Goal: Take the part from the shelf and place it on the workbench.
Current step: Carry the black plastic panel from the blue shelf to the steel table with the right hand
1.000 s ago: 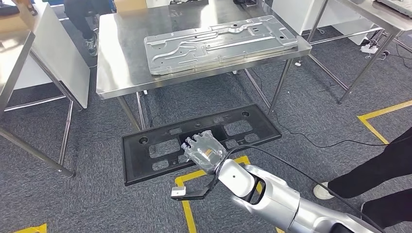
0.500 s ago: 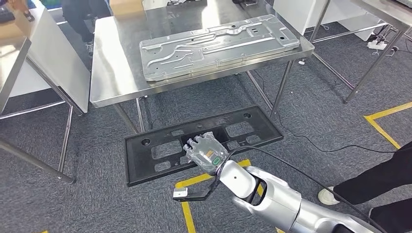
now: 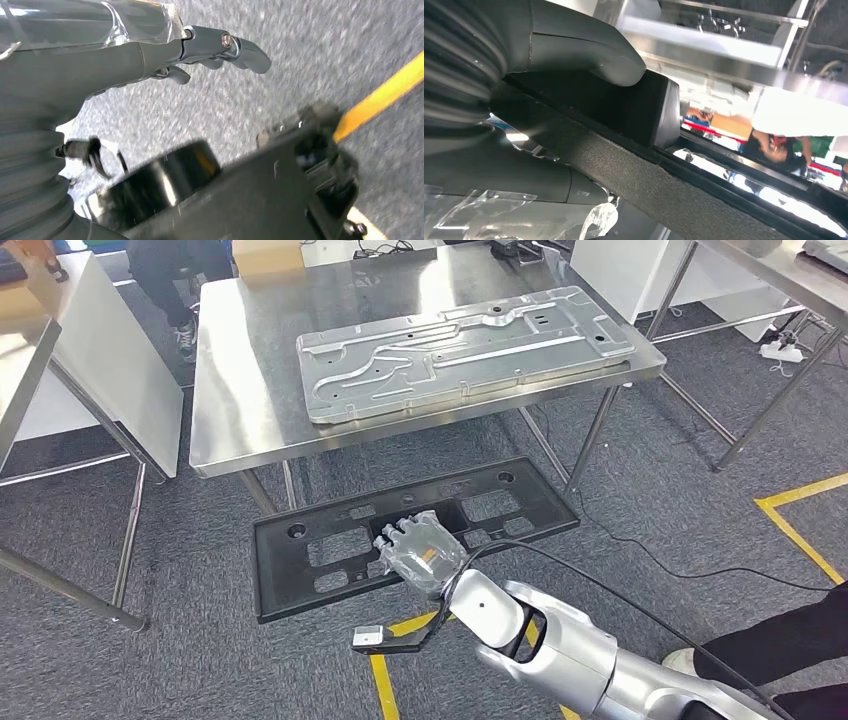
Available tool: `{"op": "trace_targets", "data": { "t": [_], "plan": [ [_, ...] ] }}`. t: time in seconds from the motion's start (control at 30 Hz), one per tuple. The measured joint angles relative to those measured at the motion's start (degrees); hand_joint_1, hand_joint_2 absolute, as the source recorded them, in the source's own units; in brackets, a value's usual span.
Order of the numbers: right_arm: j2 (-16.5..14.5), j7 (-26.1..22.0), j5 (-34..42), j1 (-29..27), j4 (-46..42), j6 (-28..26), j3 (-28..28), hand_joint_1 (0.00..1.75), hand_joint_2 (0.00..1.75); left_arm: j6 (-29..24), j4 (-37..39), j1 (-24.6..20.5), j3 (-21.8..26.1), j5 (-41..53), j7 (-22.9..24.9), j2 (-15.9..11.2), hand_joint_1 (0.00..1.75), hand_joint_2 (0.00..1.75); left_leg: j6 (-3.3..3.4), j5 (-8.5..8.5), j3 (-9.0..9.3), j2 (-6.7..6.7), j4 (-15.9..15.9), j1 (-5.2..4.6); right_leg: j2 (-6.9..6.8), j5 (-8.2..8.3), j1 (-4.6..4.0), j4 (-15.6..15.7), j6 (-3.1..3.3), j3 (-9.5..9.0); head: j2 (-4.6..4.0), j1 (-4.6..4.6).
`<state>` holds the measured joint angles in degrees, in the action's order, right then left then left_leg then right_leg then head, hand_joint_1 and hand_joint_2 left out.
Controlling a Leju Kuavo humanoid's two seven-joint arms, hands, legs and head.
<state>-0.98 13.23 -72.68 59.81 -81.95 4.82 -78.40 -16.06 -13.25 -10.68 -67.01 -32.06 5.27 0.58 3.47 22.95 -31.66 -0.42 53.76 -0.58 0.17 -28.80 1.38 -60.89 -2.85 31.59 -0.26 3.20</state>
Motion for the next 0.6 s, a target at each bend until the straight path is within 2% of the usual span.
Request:
{"op": "trace_targets", "data": {
  "t": [0.07, 0.1, 0.13, 0.17, 0.2, 0.23, 0.27, 0.3, 0.33, 0.4, 0.47, 0.5, 0.53, 0.6],
  "plan": [
    [0.05, 0.01, -0.05, -0.04, -0.03, 0.02, -0.01, 1.75, 1.75, -0.05, 0.0, -0.06, 0.0, -0.02, -0.03, 0.03, 0.0, 1.75, 0.57, 0.77, 0.99, -0.04, -0.13, 0.06, 0.03, -2.47, -0.06, -7.66, -0.23, 4.94, 0.0, 0.0],
    [0.1, -0.02, -0.15, -0.15, -0.03, 0.1, -0.03, 1.75, 1.75, -0.07, 0.0, -0.02, 0.0, -0.04, -0.04, 0.05, 0.0, 1.75, 0.64, 1.2, 1.43, -0.1, -0.13, 0.03, 0.03, -3.37, -0.06, -10.75, -0.36, 7.45, 0.0, 0.0],
    [0.14, -0.04, -0.24, -0.26, -0.03, 0.22, -0.07, 1.75, 1.75, -0.06, 0.0, 0.08, 0.0, -0.07, -0.04, 0.08, 0.0, 1.75, 0.6, 1.67, 1.94, -0.17, -0.12, 0.03, 0.03, -3.39, -0.05, -12.13, -0.48, 9.21, 0.0, 0.0],
    [0.17, -0.08, -0.33, -0.33, -0.03, 0.41, -0.1, 1.75, 1.75, -0.06, 0.0, 0.18, 0.0, -0.1, -0.04, 0.08, 0.0, 1.75, 0.47, 2.14, 2.53, -0.24, -0.11, 0.06, 0.02, -2.15, -0.03, -11.21, -0.54, 9.78, 0.0, -0.01],
    [0.19, -0.11, -0.4, -0.34, -0.03, 0.62, -0.13, 1.75, 1.75, -0.06, 0.0, 0.26, 0.0, -0.12, -0.04, 0.08, 0.0, 1.75, 0.27, 2.7, 3.25, -0.3, -0.1, 0.13, 0.0, 0.13, 0.01, -8.42, -0.58, 9.4, 0.0, -0.01],
    [0.2, -0.13, -0.43, -0.31, -0.03, 0.8, -0.15, 1.75, 1.75, -0.06, 0.0, 0.3, 0.0, -0.14, -0.04, 0.08, 0.0, 1.75, 0.01, 3.32, 3.91, -0.33, -0.1, 0.16, -0.02, 3.17, 0.08, -4.25, -0.66, 8.21, 0.0, -0.01],
    [0.24, -0.15, -0.44, -0.24, -0.02, 1.0, -0.17, 1.75, 1.75, -0.07, 0.0, 0.28, 0.0, -0.18, -0.04, 0.07, 0.0, 1.75, -0.31, 3.97, 4.55, -0.35, 0.01, 0.12, -0.02, 5.43, 0.08, -0.33, -0.62, 7.02, 0.0, 0.01],
    [0.27, -0.21, -0.44, -0.13, -0.02, 1.28, -0.21, 1.75, 1.75, -0.07, 0.0, 0.22, 0.0, -0.22, -0.04, 0.06, 0.0, 1.75, -0.62, 4.53, 4.87, -0.35, 0.06, 0.04, -0.02, 6.9, 0.07, 2.53, -0.4, 6.12, 0.0, 0.01],
    [0.3, -0.28, -0.45, -0.01, -0.03, 1.62, -0.25, 1.75, 1.75, -0.08, 0.0, 0.15, 0.0, -0.27, -0.03, 0.05, 0.0, 1.75, -0.93, 4.98, 5.01, -0.33, 0.05, -0.08, 0.01, 7.59, 0.0, 4.07, -0.08, 5.7, 0.0, -0.01],
    [0.33, -0.46, -0.46, 0.21, -0.05, 2.42, -0.31, 1.75, 1.75, -0.13, 0.0, 0.09, 0.0, -0.33, -0.02, 0.02, 0.0, 1.75, -1.36, 5.34, 5.18, -0.33, 0.13, -0.16, 0.07, 7.21, -0.09, 4.39, 0.82, 5.58, 0.0, -0.03],
    [0.34, -0.57, -0.48, 0.36, -0.05, 2.88, -0.32, 1.75, 1.75, -0.21, 0.0, 0.11, 0.0, -0.34, -0.03, 0.01, 0.0, 1.75, -1.78, 5.37, 4.35, -0.24, 2.21, -0.02, 0.12, 6.83, 0.06, 4.49, 1.47, 5.03, 0.0, -0.01],
    [0.33, -0.62, -0.49, 0.46, -0.05, 3.01, -0.34, 1.75, 1.75, -0.23, 0.0, 0.07, 0.0, -0.36, -0.04, 0.0, 0.0, 1.75, -2.05, 5.73, 2.82, -0.17, 4.89, 0.09, 0.14, 6.53, 0.15, 4.52, 1.69, 4.64, 0.0, 0.0],
    [0.32, -0.64, -0.5, 0.55, -0.05, 3.12, -0.36, 1.75, 1.75, -0.24, 0.0, 0.05, 0.0, -0.39, -0.04, 0.01, 0.0, 1.75, -2.39, 6.56, 0.47, -0.09, 8.72, 0.23, 0.15, 6.15, 0.17, 4.56, 1.87, 4.23, 0.0, 0.01],
    [0.38, -0.66, -0.53, 0.64, -0.05, 3.45, -0.53, 1.75, 1.75, -0.21, 0.0, 0.19, 0.01, -0.51, -0.06, 0.01, 0.0, 1.75, -2.86, 9.43, -4.83, -0.03, 16.41, 0.43, 0.19, 5.21, 0.12, 4.57, 2.01, 3.27, 0.0, 0.02]
  ]
}}
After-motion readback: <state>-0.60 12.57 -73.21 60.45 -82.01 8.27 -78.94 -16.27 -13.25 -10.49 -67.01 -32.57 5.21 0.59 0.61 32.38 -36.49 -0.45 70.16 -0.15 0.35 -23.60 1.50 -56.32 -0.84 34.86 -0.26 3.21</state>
